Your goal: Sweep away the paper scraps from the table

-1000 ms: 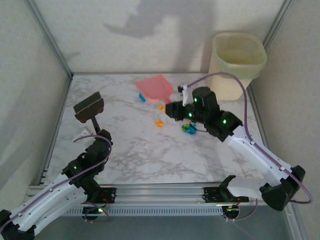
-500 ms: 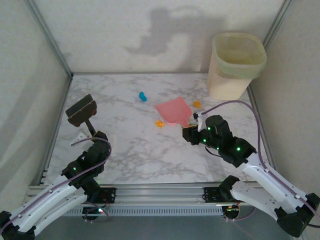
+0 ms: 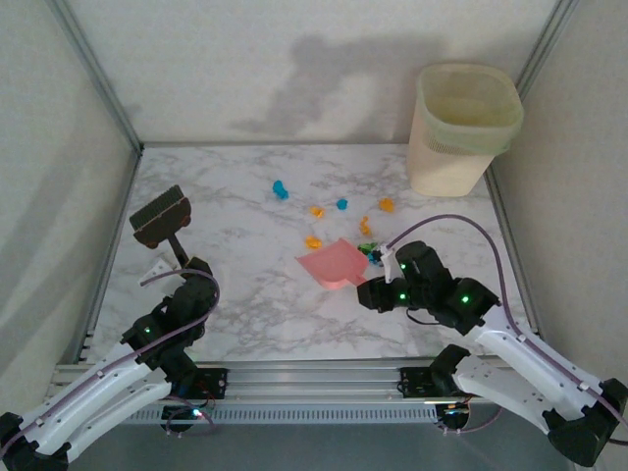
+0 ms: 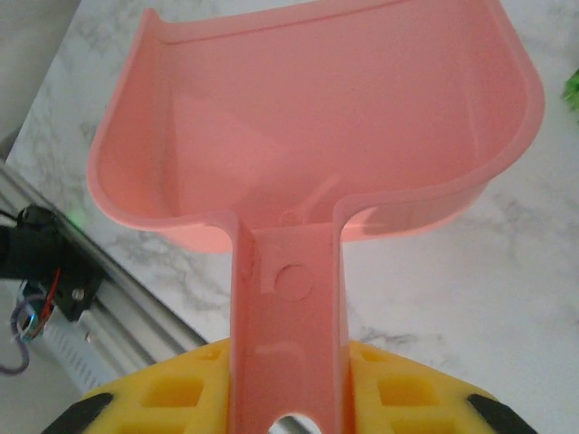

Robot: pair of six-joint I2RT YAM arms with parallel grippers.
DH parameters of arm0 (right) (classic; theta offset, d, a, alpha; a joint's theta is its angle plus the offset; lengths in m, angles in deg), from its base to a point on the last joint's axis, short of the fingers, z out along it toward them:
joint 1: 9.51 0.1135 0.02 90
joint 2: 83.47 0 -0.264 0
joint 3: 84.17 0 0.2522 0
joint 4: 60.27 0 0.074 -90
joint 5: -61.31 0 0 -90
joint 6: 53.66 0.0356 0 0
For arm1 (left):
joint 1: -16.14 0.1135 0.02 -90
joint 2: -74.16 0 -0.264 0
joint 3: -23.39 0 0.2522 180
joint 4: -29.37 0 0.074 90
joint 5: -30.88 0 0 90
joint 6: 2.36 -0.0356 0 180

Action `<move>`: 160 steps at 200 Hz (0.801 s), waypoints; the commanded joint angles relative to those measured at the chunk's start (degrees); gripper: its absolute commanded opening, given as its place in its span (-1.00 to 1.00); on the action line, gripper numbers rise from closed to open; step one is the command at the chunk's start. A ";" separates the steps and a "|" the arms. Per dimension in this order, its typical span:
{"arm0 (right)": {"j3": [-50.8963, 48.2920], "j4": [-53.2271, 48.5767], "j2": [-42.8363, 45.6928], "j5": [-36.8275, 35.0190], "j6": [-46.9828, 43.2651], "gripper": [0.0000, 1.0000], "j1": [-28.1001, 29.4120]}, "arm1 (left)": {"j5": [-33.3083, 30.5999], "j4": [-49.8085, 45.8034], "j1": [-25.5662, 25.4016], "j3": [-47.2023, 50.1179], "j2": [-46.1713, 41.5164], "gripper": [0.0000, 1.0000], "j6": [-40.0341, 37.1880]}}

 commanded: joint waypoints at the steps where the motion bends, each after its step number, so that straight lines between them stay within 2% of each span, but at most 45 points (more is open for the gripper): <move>1: -0.79 0.24 -2.16 0.46 1.62 -1.00 1.63 | -1.15 0.94 -0.28 -1.38 1.02 -1.00 -0.99; 36: 1.07 0.57 -8.48 -9.29 0.54 -1.00 4.63 | 3.51 1.78 -0.33 -4.22 5.03 -1.00 -3.01; 59: 4.64 -2.90 -15.25 -18.11 -1.55 -1.00 8.40 | 9.59 2.39 -0.28 -6.87 8.39 -1.00 -4.47; 83: 6.81 -4.93 -21.01 -23.21 -1.99 -1.00 10.86 | 15.54 3.39 -0.26 -9.71 13.32 -1.00 -5.95; 160: 2.28 1.43 -21.84 -24.62 0.77 -1.00 11.40 | 31.98 6.81 -0.50 -22.84 32.30 -1.00 -11.76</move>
